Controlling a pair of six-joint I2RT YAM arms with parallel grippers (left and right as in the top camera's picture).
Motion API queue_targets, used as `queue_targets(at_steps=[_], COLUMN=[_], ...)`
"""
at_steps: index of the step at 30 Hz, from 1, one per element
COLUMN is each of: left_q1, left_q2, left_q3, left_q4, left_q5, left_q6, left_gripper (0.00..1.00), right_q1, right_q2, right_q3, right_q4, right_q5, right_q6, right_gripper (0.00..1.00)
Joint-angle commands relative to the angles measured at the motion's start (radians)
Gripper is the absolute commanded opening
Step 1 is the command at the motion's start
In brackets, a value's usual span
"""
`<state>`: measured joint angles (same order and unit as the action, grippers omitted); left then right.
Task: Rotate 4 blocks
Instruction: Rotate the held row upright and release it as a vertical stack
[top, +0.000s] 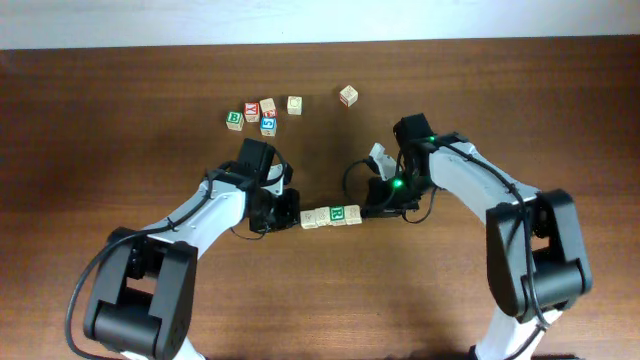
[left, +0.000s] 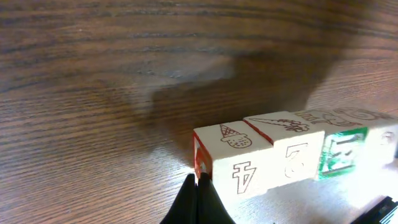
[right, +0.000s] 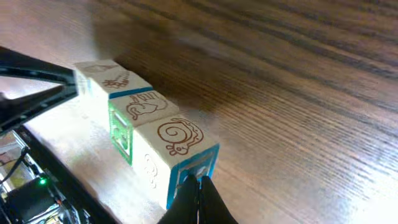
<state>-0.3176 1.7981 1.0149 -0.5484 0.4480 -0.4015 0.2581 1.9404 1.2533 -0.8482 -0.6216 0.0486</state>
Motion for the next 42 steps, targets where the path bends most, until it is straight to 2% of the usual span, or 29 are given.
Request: queue_targets(at_steps=[1, 21, 29, 33, 36, 38, 41, 42], left_q1=[-0.010, -0.010, -0.010, -0.006, 0.027, 0.068, 0.145, 0.165], left_q2=[0.007, 0.008, 0.008, 0.008, 0.007, 0.000, -0.072, -0.097], left_q3=[0.020, 0.020, 0.020, 0.020, 0.021, 0.037, 0.094, 0.096], left_q4=[0.006, 0.010, 0.010, 0.010, 0.002, -0.022, -0.086, -0.085], left_q5=[0.019, 0.016, 0.016, 0.015, 0.016, 0.014, -0.121, -0.140], left_q6=[-0.005, -0.005, -0.005, 0.007, 0.014, 0.064, 0.090, 0.090], left_gripper=[0.00, 0.00, 0.00, 0.00, 0.00, 0.00, 0.00, 0.00], right_q1=[0.029, 0.267, 0.267, 0.267, 0.267, 0.267, 0.267, 0.267], right_q2=[-0.044, -0.044, -0.043, -0.036, -0.035, -0.035, -0.036, -0.036], right_q3=[0.009, 0.173, 0.173, 0.172, 0.172, 0.172, 0.172, 0.179], right_q4=[-0.001, 0.003, 0.018, 0.080, 0.116, 0.123, 0.127, 0.127], right_q5=[-0.042, -0.041, -0.040, 0.019, 0.058, 0.058, 0.049, 0.037], right_q6=[-0.011, 0.065, 0.065, 0.108, 0.124, 0.125, 0.125, 0.126], right_gripper=[0.04, 0.04, 0.04, 0.04, 0.04, 0.04, 0.05, 0.08])
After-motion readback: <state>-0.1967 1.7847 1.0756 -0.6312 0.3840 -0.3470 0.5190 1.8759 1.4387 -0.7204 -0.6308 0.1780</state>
